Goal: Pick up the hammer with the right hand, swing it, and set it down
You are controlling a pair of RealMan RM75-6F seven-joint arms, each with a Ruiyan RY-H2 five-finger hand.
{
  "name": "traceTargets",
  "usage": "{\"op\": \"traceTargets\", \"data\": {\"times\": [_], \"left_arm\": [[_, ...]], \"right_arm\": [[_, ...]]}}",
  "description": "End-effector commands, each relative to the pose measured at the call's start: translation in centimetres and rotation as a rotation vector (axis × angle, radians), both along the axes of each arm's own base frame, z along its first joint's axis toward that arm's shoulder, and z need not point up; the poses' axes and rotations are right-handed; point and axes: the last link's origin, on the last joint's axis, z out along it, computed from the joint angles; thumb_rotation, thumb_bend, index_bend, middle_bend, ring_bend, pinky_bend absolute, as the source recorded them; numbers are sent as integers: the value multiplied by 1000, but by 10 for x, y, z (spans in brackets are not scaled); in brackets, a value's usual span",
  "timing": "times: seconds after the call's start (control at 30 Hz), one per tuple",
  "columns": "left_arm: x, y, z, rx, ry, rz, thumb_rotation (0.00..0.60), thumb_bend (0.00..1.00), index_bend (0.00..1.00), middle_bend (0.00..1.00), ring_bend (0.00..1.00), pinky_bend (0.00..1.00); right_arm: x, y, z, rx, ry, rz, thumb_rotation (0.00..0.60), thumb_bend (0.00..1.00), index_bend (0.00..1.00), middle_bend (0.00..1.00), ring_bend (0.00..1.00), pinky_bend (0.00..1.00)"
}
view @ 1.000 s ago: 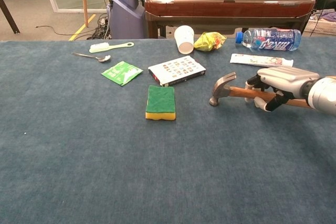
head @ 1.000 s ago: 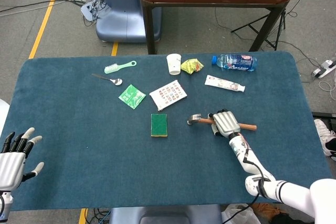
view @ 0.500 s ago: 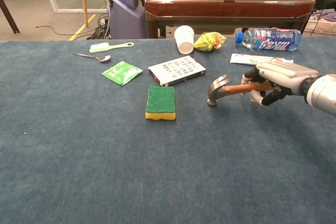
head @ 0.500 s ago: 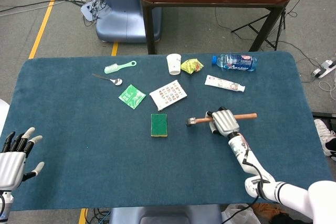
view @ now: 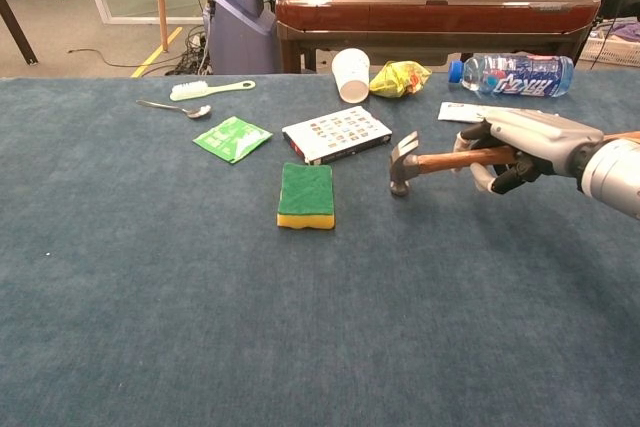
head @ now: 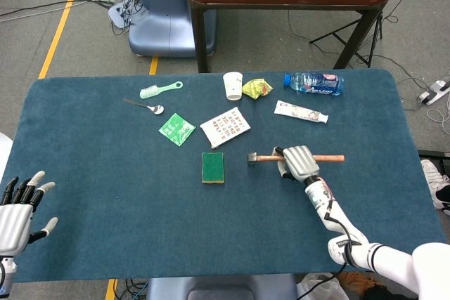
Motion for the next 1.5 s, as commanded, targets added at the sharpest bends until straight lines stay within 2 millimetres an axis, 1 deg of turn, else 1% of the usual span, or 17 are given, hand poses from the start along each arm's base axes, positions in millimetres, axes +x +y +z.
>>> {"op": "traceTargets", "data": {"times": [0.03,0.17,0.33,0.53,0.73,0.9,1.1,1.23,1.37,1.5], "left_arm": [[0,0,0,0,0,0,600,189,233,105,106,0],[0,-1,0,2,0,-1,600,189,233,105,106,0],[1,-2,0,4,-1,-3,600,191,233,105,106,0],[3,-4,1,9,2,-4,600,191,233,105,106,0],[5,-7,2,19,3,-3,600,191,233,105,106,0],[7,-9,4,27,7,-9,600,190,233,105,106,0],[6,-13,7,36,12,-5,600,190,233,105,106,0],[5,-15,8,40,11,1,600,190,233,105,106,0],[2,-17,8,38,13,7,600,190,233,105,106,0],[2,-18,8,37,13,7,600,190,233,105,106,0]], "right_arm": [[2,-1,2,1,-20,1,600,894,722,792,640,651],[6,-2,7,20,-50,1,600,912,735,806,659,685],[13,-4,14,42,-81,2,600,947,744,844,709,731],[24,-8,21,89,-127,-4,600,993,769,872,748,825],[43,-16,27,128,-164,8,600,1000,771,886,765,858],[60,-19,25,157,-201,27,600,1000,774,899,780,869],[80,-21,12,180,-221,61,600,1000,774,900,781,869],[89,-21,-6,204,-227,67,600,1000,774,901,782,869],[90,-20,-25,235,-200,60,600,1000,774,903,785,869],[85,-20,-39,264,-157,43,600,1000,775,903,785,869]]}}
